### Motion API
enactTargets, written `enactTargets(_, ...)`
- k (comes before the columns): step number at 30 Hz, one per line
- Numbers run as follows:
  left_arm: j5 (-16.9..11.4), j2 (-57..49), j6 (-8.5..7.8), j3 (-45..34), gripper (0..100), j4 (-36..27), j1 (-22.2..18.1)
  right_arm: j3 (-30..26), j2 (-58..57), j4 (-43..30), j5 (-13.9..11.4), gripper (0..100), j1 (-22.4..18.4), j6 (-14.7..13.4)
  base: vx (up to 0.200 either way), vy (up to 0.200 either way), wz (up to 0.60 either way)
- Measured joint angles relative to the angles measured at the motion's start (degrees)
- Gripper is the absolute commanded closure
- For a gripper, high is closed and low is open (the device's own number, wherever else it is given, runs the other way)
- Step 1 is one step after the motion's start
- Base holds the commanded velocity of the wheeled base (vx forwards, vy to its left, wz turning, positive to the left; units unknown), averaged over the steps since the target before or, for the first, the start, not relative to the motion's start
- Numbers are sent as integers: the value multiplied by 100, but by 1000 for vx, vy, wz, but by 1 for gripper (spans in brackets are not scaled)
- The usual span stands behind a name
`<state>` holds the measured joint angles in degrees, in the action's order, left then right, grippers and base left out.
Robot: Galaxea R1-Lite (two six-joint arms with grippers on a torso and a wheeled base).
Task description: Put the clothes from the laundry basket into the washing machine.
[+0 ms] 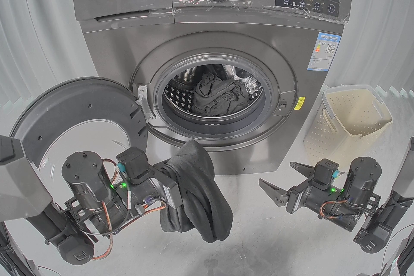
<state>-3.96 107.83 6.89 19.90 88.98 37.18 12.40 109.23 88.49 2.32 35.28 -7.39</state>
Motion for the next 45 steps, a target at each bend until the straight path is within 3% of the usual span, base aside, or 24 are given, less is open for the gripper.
enactTargets(18,2,105,13,2,100,0,24,-22,9,0,6,0,66,-7,200,0,0)
enactTargets(26,6,127,11,-46,100,2,173,-69,-5,0,0,0,85,-7,0,0,0)
enactTargets(34,-41,122,-44,-312,100,0,358,-301,-33,0,-18,0,385,-7,0,0,0)
enactTargets(45,-123,1017,-40,976,100,-2,251,-463,-77,-2,-21,0,584,-5,0,0,0)
